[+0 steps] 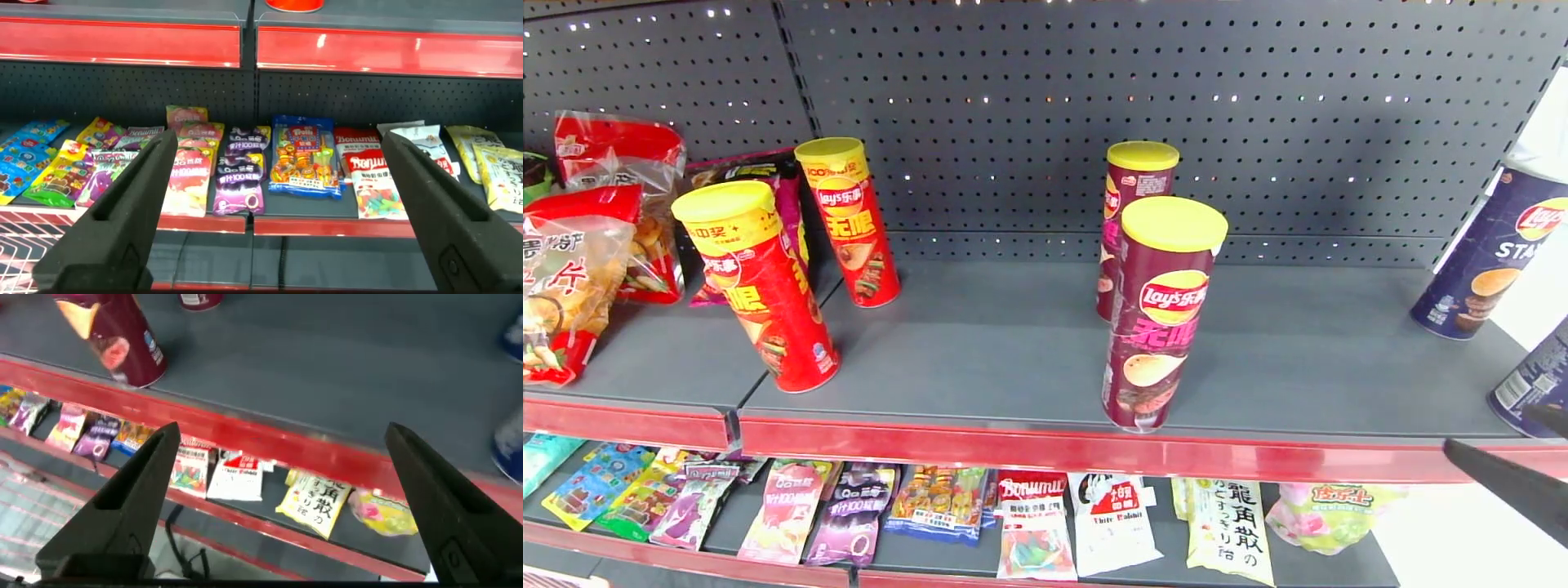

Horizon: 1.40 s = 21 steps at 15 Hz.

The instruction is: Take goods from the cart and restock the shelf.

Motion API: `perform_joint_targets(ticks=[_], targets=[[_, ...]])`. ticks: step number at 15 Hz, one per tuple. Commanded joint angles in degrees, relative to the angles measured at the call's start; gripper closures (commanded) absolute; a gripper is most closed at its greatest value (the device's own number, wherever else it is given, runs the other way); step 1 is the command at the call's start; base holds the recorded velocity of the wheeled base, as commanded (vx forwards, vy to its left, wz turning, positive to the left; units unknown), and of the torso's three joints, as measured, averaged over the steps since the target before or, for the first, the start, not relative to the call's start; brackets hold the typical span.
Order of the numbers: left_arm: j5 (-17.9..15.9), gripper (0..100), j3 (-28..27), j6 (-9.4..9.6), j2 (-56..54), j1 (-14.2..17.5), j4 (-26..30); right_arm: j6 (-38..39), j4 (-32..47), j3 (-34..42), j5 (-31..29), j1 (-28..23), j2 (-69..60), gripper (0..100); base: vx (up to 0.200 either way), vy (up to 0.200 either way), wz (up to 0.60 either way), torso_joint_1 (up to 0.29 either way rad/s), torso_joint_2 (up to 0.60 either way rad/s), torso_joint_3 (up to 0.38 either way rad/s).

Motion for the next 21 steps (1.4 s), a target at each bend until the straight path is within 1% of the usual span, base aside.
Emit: perform_joint_targets(ticks=[1,3,4,5,6,7,8,9,10,11,12,14,16,18,20,21], targets=[[0.03,0,0.01,-0.01,0.13,-0.01,-0.01,-0.11,-6.69,-1.64,-0.73,3.79,14.50,0,0.000,0.000,0.00,0.000,0.00,0.000],[0.03,0,0.01,-0.01,0.13,-0.01,-0.01,-0.20,-14.78,-1.38,-0.38,8.80,20.48,0,0.000,0.000,0.00,0.000,0.00,0.000],[0.03,0,0.01,-0.01,0.13,-0.01,-0.01,-0.29,-16.54,-1.64,-0.03,9.94,22.50,0,0.000,0.000,0.00,0.000,0.00,0.000],[0.03,0,0.01,-0.01,0.13,-0.01,-0.01,-0.73,-18.56,-1.38,2.43,9.94,24.34,0,0.000,0.000,0.00,0.000,0.00,0.000],[0.03,0,0.01,-0.01,0.13,-0.01,-0.01,-1.61,-21.72,-1.20,7.79,8.89,26.10,0,0.000,0.000,0.00,0.000,0.00,0.000],[0.03,0,0.01,-0.01,0.13,-0.01,-0.01,-2.22,-23.22,-0.94,11.22,7.75,27.16,0,0.000,0.000,0.00,0.000,0.00,0.000],[0.03,0,0.01,-0.01,0.13,-0.01,-0.01,-7.67,-25.33,-1.20,22.56,3.44,30.23,0,0.000,0.000,0.00,0.000,0.00,0.000],[0.03,0,0.01,-0.01,0.13,-0.01,-0.01,-10.57,-25.59,-1.64,27.13,1.42,31.73,0,0.000,0.000,0.00,0.000,0.00,0.000],[0.03,0,0.01,-0.01,0.13,-0.01,-0.01,-18.48,-26.29,-4.02,36.62,-3.94,36.30,0,0.000,0.000,0.00,0.000,0.00,0.000],[0.03,0,0.01,-0.01,0.13,-0.01,-0.01,-20.68,-26.29,-5.42,40.31,-5.44,37.79,0,0.000,0.000,0.00,0.000,0.00,0.000],[0.03,0,0.01,-0.01,0.13,-0.01,-0.01,-20.59,-26.21,-6.92,43.39,-5.79,38.23,0,0.000,0.000,0.00,0.000,0.00,0.000],[0.03,0,0.01,-0.01,0.13,-0.01,-0.01,-19.71,-26.21,-9.20,47.35,-6.23,40.43,0,0.000,0.000,0.00,0.000,0.00,0.000],[0.03,0,0.01,-0.01,0.13,-0.01,-0.01,-19.89,-26.29,-11.22,48.49,-6.23,43.24,0,0.000,0.000,0.00,0.000,0.00,0.000],[0.03,0,0.01,-0.01,0.13,-0.01,-0.01,-19.71,-26.21,-13.68,52.09,-5.96,45.35,0,0.000,0.000,0.00,0.000,0.00,0.000],[0.03,0,0.01,-0.01,0.13,-0.01,-0.01,-19.80,-26.21,-16.85,57.01,-5.61,48.34,0,0.000,0.000,0.00,0.000,0.00,0.000],[0.03,0,0.01,-0.01,0.13,-0.01,-0.01,-19.80,-26.21,-18.52,57.37,-5.26,49.57,0,0.000,0.000,0.00,0.000,0.00,0.000]])
